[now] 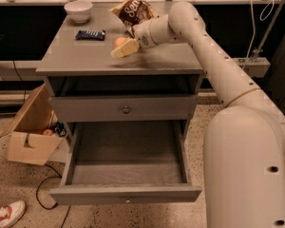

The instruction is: Pick orange from middle drawer and place on counter

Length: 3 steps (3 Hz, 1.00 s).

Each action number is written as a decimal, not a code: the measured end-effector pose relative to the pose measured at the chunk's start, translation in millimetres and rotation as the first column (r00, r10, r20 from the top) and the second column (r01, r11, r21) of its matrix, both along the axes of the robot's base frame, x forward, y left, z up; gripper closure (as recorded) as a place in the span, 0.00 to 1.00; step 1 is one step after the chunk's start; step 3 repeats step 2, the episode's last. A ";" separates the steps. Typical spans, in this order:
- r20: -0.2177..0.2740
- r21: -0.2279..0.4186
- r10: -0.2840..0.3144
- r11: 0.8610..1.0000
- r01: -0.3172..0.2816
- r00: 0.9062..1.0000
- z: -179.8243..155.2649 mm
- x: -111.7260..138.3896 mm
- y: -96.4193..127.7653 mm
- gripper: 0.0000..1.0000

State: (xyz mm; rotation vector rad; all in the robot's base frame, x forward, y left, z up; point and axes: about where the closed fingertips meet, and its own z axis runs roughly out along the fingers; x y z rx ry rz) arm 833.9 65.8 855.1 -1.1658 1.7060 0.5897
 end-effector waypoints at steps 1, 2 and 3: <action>0.089 -0.011 -0.013 1.000 0.014 0.996 37.9 -7.1 -14.6 0.00; 0.199 -0.030 -0.016 0.999 0.022 0.980 84.4 -26.0 -31.8 0.00; 0.199 -0.030 -0.016 0.999 0.022 0.980 84.4 -26.0 -31.8 0.00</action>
Offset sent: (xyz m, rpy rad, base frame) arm -0.0580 -0.0607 0.1486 -0.0628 -0.3504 -0.0340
